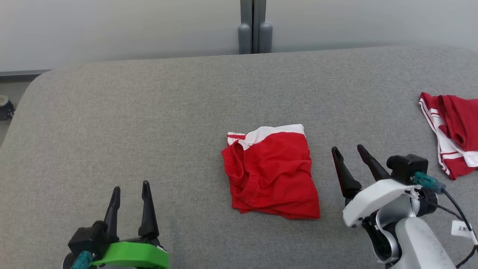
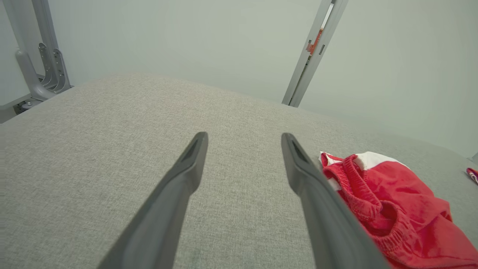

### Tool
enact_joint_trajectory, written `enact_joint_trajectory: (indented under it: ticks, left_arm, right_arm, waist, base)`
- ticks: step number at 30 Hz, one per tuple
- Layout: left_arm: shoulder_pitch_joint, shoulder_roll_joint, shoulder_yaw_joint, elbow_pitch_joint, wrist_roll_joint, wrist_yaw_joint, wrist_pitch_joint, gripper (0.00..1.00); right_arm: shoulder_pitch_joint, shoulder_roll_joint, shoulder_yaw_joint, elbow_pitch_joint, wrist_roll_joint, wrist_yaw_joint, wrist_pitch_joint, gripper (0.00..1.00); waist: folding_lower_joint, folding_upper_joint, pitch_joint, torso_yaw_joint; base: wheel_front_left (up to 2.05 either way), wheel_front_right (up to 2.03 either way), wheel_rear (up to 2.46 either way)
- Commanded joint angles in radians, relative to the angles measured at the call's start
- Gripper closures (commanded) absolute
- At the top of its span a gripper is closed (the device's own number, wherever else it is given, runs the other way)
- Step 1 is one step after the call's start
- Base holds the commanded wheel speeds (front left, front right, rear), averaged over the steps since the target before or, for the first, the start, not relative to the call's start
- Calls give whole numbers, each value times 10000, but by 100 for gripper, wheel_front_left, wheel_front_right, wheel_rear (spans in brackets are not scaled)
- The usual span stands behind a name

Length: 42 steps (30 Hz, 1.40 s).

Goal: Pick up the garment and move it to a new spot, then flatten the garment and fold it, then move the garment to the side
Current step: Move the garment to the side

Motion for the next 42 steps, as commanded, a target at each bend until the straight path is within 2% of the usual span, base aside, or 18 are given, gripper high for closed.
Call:
enact_joint_trajectory:
  ticks: [1,9,15,21,22,23,24,25,26,33,42]
  left_arm:
    - [-208,7,26,-18,51,15,-28,0]
    - [-467,-20,-219,33,-180,25,-28,0]
    - [-547,-19,-427,5,-375,194,-28,0]
    - [-603,-19,-396,-27,-402,241,-29,0]
    - [-610,-20,-380,-37,-394,236,-29,0]
    - [-611,-20,-371,-50,-380,245,-29,0]
    - [-612,-20,-365,-68,-344,252,-29,0]
    - [-619,-20,-365,-84,-311,249,-29,0]
    - [-629,-20,-380,-98,-268,236,-29,0]
    - [-678,-19,-396,-180,-12,134,-29,0]
    - [-905,-17,-527,-154,382,-127,-29,0]
  right_arm:
    - [-235,-159,-33,-123,65,-4,530,0]
    - [-928,-442,-265,340,232,-2,3361,0]
    - [-1167,-535,-526,1104,357,-2,4524,0]
    - [-1388,-481,-480,1812,657,-4,4746,0]
    - [-1438,-460,-428,1926,670,-4,4705,11]
    - [-1457,-444,-371,2024,672,-4,4665,53]
    - [-1503,-425,-297,2128,675,-4,4634,71]
    - [-1557,-415,-216,2184,675,-4,4575,84]
    - [-1618,-412,-134,2230,668,-4,4451,100]
    - [-2035,-752,178,2327,672,-5,3667,100]
    - [-2147,-1635,287,1793,638,-7,3109,100]
  waist:
    - [0,-1,242,262]
    - [0,-1,606,1055]
    - [0,-1,803,1668]
    - [0,-1,892,1954]
    - [0,-1,899,1957]
    - [0,-1,903,1947]
    - [0,-1,909,1917]
    - [0,-1,917,1875]
    - [0,-1,929,1815]
    - [0,-1,1037,980]
    - [0,-1,1314,-1155]
  base:
    - [0,0,0]
    - [0,0,0]
    - [0,0,0]
    - [0,0,0]
    - [0,0,0]
    - [0,0,0]
    - [0,0,0]
    - [0,0,0]
    - [0,0,0]
    - [0,0,0]
    - [0,0,0]
